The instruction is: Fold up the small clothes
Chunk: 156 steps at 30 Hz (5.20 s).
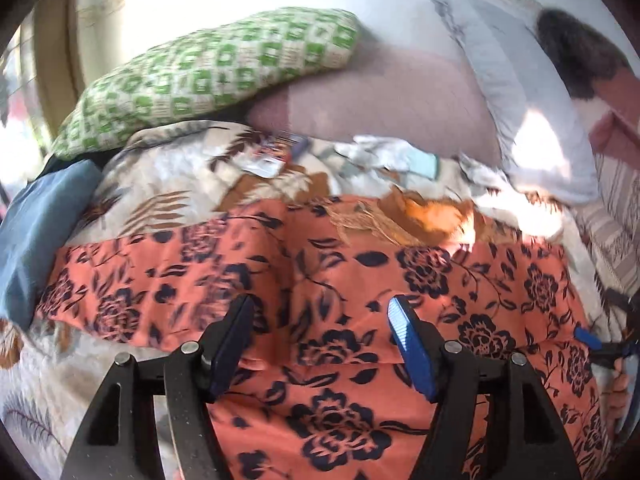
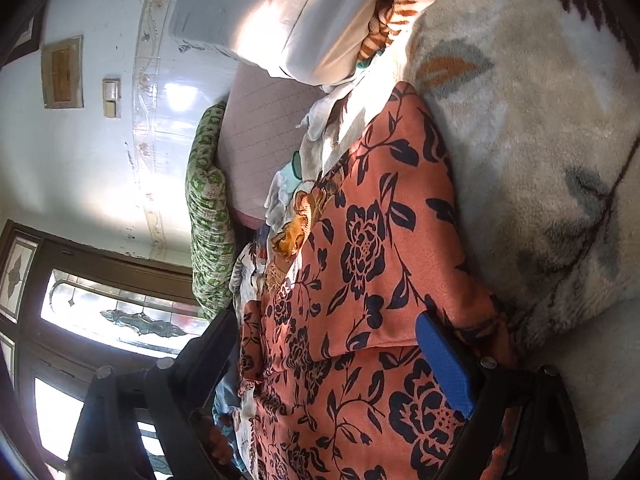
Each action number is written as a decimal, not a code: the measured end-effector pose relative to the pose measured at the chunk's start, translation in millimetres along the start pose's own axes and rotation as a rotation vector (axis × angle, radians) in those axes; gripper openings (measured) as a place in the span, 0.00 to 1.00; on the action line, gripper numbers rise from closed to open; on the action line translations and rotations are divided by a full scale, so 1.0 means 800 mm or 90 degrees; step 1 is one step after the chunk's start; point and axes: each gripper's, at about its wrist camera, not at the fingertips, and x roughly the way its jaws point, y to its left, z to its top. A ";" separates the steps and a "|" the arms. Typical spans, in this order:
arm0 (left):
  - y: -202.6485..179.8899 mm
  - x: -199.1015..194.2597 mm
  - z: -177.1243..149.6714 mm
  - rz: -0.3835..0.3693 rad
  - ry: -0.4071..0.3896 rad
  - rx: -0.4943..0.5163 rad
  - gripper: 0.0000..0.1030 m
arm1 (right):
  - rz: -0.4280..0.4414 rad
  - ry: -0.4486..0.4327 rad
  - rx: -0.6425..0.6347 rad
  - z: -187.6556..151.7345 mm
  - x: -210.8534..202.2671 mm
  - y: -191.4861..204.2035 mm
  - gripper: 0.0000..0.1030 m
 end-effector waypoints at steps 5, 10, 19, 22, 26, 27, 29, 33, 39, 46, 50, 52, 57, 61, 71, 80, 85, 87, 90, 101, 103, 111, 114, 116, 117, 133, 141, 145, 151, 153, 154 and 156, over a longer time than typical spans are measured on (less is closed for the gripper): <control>0.226 -0.013 -0.013 -0.033 -0.002 -0.377 0.80 | -0.011 -0.004 -0.015 -0.003 0.001 0.003 0.90; 0.371 0.015 -0.051 -0.037 0.001 -0.584 0.79 | -0.030 -0.002 -0.038 -0.007 0.010 0.009 0.90; 0.414 0.067 -0.046 -0.023 0.005 -0.635 0.79 | -0.059 0.002 -0.083 -0.012 0.023 0.016 0.90; 0.415 0.067 -0.034 0.005 -0.001 -0.625 0.65 | -0.058 0.002 -0.084 -0.012 0.023 0.016 0.90; 0.389 0.065 -0.001 0.090 0.034 -0.522 0.03 | -0.055 0.003 -0.080 -0.011 0.022 0.015 0.90; 0.370 0.055 0.013 0.104 0.019 -0.479 0.03 | -0.053 0.004 -0.077 -0.010 0.022 0.014 0.90; 0.327 0.031 0.044 0.097 -0.017 -0.415 0.03 | -0.047 0.006 -0.070 -0.010 0.019 0.013 0.90; 0.203 -0.026 0.107 0.033 -0.097 -0.271 0.03 | -0.034 0.009 -0.051 -0.009 0.012 0.011 0.90; -0.016 -0.077 0.139 -0.123 -0.159 -0.088 0.03 | -0.008 -0.005 -0.017 -0.004 -0.005 0.005 0.90; -0.211 -0.005 0.079 -0.223 -0.066 0.024 0.04 | 0.020 -0.028 -0.009 0.002 -0.026 0.007 0.90; -0.268 0.083 0.027 -0.246 0.090 0.029 0.37 | 0.032 -0.035 0.006 0.008 -0.033 0.004 0.90; -0.272 0.123 -0.001 -0.267 0.205 -0.003 0.67 | 0.033 -0.032 0.011 0.008 -0.031 0.002 0.90; -0.227 0.106 -0.013 -0.261 0.218 -0.014 0.73 | 0.028 -0.028 0.010 0.009 -0.027 0.001 0.90; -0.146 0.050 0.016 -0.242 0.125 -0.009 0.80 | 0.020 -0.021 -0.002 0.007 -0.020 0.006 0.90; 0.041 0.108 -0.022 0.002 0.130 -0.047 0.90 | -0.084 -0.015 -0.067 -0.010 0.017 0.022 0.90; 0.064 0.116 -0.045 -0.038 0.076 -0.044 0.92 | -0.347 0.069 -0.203 0.019 0.103 0.077 0.07; 0.065 0.119 -0.040 -0.042 0.091 -0.044 0.92 | -0.478 0.030 -0.394 0.005 0.121 0.159 0.07; 0.068 0.119 -0.040 -0.046 0.088 -0.048 0.92 | -0.504 -0.015 -0.450 0.000 0.120 0.181 0.07; 0.065 0.120 -0.042 -0.038 0.083 -0.042 0.93 | -0.572 0.050 -0.407 0.011 0.151 0.119 0.16; 0.068 0.049 -0.017 -0.009 -0.079 -0.040 0.93 | -0.441 0.009 -0.367 0.011 0.093 0.160 0.76; 0.066 0.075 -0.019 0.023 -0.019 -0.022 0.93 | -0.372 0.022 -0.351 0.010 0.100 0.172 0.76; 0.071 0.120 -0.034 0.119 0.071 0.016 0.96 | -0.339 0.059 -0.097 0.012 0.115 0.092 0.75; 0.080 0.126 -0.032 0.101 0.087 -0.016 0.96 | -0.318 0.046 -0.188 0.019 0.122 0.142 0.76; 0.080 0.126 -0.034 0.098 0.088 -0.018 0.96 | -0.291 0.022 -0.203 0.031 0.127 0.145 0.81; 0.080 0.126 -0.034 0.096 0.089 -0.021 0.96 | -0.313 0.012 -0.205 0.038 0.134 0.131 0.83; 0.146 -0.039 -0.045 0.047 -0.077 -0.137 0.96 | -0.322 -0.017 -0.282 -0.102 -0.074 0.192 0.83; 0.181 -0.183 -0.163 -0.006 -0.014 -0.142 0.96 | -0.358 0.015 -0.217 -0.174 -0.201 0.108 0.83; 0.169 -0.180 -0.228 -0.016 0.088 -0.153 0.96 | -0.369 0.094 -0.154 -0.200 -0.208 0.046 0.83; 0.143 -0.155 -0.274 -0.032 0.185 -0.168 0.96 | -0.307 0.188 -0.081 -0.226 -0.188 0.002 0.83; 0.133 -0.154 -0.278 -0.023 0.196 -0.142 0.96 | -0.313 0.217 -0.080 -0.236 -0.179 -0.004 0.83; 0.131 -0.152 -0.280 -0.030 0.209 -0.142 0.96 | -0.322 0.238 -0.081 -0.241 -0.174 -0.008 0.83; 0.133 -0.150 -0.281 -0.049 0.224 -0.153 0.96 | -0.354 0.251 -0.108 -0.249 -0.169 -0.005 0.83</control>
